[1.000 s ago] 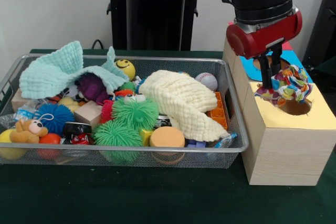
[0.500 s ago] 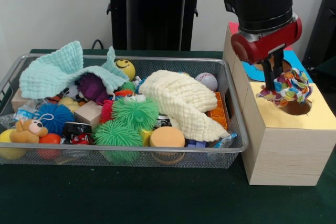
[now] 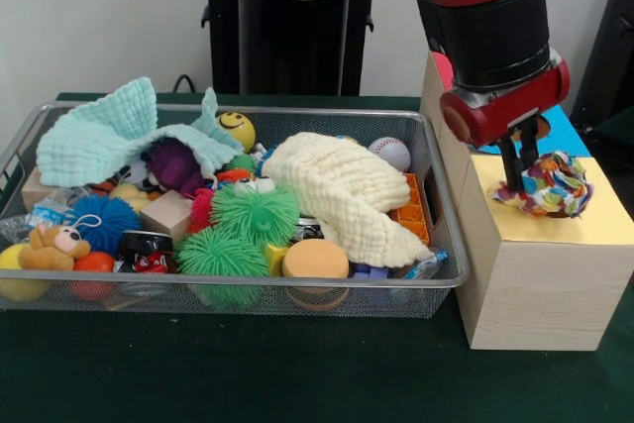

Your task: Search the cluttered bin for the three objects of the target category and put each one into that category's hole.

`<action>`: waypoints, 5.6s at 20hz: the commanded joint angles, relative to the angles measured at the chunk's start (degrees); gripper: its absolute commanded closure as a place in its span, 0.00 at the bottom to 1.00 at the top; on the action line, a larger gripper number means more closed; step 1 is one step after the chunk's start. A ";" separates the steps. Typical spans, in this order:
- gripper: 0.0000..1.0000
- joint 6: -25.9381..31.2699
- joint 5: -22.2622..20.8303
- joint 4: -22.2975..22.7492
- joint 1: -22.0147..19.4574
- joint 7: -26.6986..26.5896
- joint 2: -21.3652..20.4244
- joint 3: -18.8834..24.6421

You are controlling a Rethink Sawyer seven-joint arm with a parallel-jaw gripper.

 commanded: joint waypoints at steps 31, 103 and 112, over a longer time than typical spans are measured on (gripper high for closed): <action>1.00 3.80 0.85 3.43 -1.15 4.96 7.60 3.53; 0.00 15.53 -4.85 -5.52 9.45 3.40 2.30 -12.29; 0.00 23.43 -6.62 -9.70 12.33 3.87 -0.98 -17.57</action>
